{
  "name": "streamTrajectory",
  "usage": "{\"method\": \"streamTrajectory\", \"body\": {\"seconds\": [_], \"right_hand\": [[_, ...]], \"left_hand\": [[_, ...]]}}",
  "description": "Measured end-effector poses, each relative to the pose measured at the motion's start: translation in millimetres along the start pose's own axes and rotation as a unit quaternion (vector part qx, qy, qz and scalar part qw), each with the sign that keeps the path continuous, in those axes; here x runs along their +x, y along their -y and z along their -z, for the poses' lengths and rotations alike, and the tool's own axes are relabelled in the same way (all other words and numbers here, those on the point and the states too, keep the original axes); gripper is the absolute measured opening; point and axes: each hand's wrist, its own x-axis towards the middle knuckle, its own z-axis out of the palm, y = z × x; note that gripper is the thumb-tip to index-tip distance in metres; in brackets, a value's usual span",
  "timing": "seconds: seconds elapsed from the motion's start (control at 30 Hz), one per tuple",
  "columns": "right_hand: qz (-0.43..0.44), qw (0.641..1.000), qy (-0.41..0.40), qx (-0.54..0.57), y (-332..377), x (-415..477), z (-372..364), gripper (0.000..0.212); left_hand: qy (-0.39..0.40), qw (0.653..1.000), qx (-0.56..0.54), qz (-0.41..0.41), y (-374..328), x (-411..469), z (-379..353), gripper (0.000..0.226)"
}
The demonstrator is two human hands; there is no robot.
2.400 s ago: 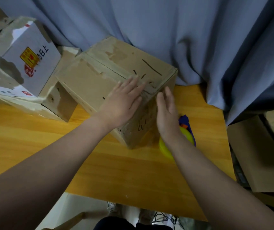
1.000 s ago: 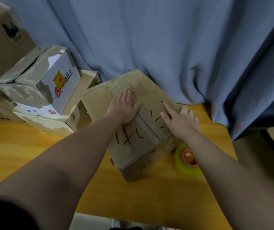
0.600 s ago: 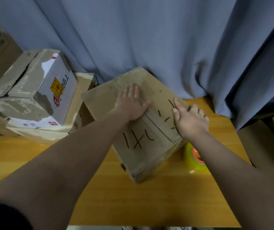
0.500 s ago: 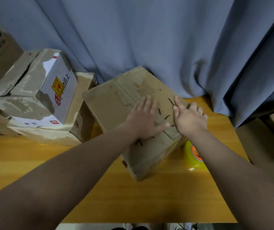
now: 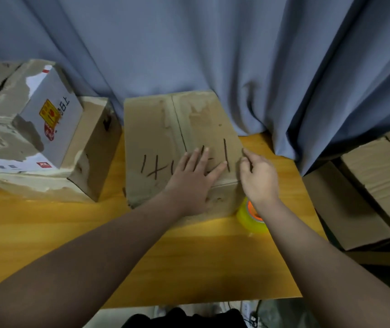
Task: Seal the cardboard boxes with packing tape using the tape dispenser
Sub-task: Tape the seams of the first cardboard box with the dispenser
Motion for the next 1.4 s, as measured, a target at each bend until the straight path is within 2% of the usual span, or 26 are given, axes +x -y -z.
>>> {"method": "streamTrajectory", "body": {"seconds": [0.07, 0.1, 0.17, 0.23, 0.3, 0.33, 0.4, 0.47, 0.57, 0.63, 0.73, 0.8, 0.83, 0.9, 0.97, 1.07, 1.1, 1.27, 1.4], "right_hand": [[-0.072, 0.992, -0.002, 0.104, -23.5, 8.1, 0.7, 0.043], [-0.097, 0.991, 0.013, 0.092, -39.2, 13.5, -0.6, 0.044], [-0.116, 0.986, 0.110, -0.047, -75.2, 24.9, -9.2, 0.052], [-0.121, 0.944, 0.237, -0.196, -104.8, 30.2, -20.9, 0.069], [-0.134, 0.912, 0.303, -0.239, -120.8, 31.9, -32.1, 0.081], [-0.127, 0.904, 0.313, -0.261, -124.7, 31.0, -37.2, 0.084], [-0.104, 0.901, 0.284, -0.312, -129.7, 26.8, -44.0, 0.083], [-0.133, 0.905, 0.255, -0.314, -132.7, 20.8, -45.5, 0.079], [-0.220, 0.910, 0.279, -0.211, -136.4, 5.5, -49.2, 0.070], [-0.235, 0.919, 0.282, -0.143, -133.1, -5.5, -50.4, 0.063], [-0.185, 0.955, 0.226, -0.048, -126.3, -20.5, -39.9, 0.051], [-0.127, 0.975, 0.176, 0.045, -119.5, -32.3, -24.5, 0.055], [-0.087, 0.982, 0.146, 0.080, -113.9, -38.3, -15.6, 0.059], [-0.017, 0.988, 0.091, 0.121, -96.1, -48.4, 1.9, 0.067], [0.031, 0.985, 0.067, 0.154, -70.4, -56.4, 15.5, 0.073], [0.091, 0.976, 0.042, 0.191, -25.4, -65.9, 24.4, 0.079], [0.106, 0.973, 0.042, 0.201, -10.5, -68.7, 23.8, 0.078], [0.165, 0.965, 0.082, 0.185, 44.5, -79.0, 5.3, 0.072], [0.190, 0.965, 0.103, 0.150, 66.6, -84.1, -14.9, 0.071]], "left_hand": [[-0.025, 1.000, 0.014, 0.011, -2.8, 8.3, -2.3, 0.079], [-0.025, 0.999, 0.018, 0.008, -0.5, 12.2, -1.6, 0.076], [-0.023, 1.000, 0.020, 0.001, 8.5, 19.1, 1.7, 0.072], [-0.028, 0.999, 0.015, 0.002, 17.8, 24.5, 3.6, 0.068], [-0.034, 0.999, 0.023, 0.010, 23.5, 27.3, 2.5, 0.067], [-0.036, 0.999, 0.036, 0.018, 23.7, 26.6, 1.3, 0.067], [-0.051, 0.996, 0.060, 0.045, 17.6, 22.6, -4.9, 0.066], [-0.088, 0.991, 0.065, 0.081, 8.1, 17.4, -14.1, 0.065], [-0.149, 0.983, 0.030, 0.106, 5.4, 6.8, -23.6, 0.058], [-0.161, 0.984, 0.018, 0.080, 13.9, 1.2, -26.5, 0.055], [-0.132, 0.990, -0.009, 0.042, 22.9, -4.1, -20.2, 0.058], [-0.113, 0.986, -0.112, 0.040, 22.4, -5.6, -12.3, 0.058], [-0.110, 0.973, -0.194, 0.049, 20.8, -7.1, -6.5, 0.054], [-0.122, 0.918, -0.368, 0.087, 15.8, -13.7, 10.2, 0.041], [-0.121, 0.868, -0.466, 0.119, 10.6, -23.9, 26.0, 0.036], [-0.058, 0.777, -0.616, 0.115, 5.8, -44.2, 44.6, 0.050], [-0.045, 0.759, -0.640, 0.105, 6.3, -52.6, 50.7, 0.054], [-0.047, 0.762, -0.637, 0.104, 31.7, -93.2, 70.5, 0.065], [-0.022, 0.764, -0.635, 0.115, 57.6, -114.2, 68.6, 0.049]]}}
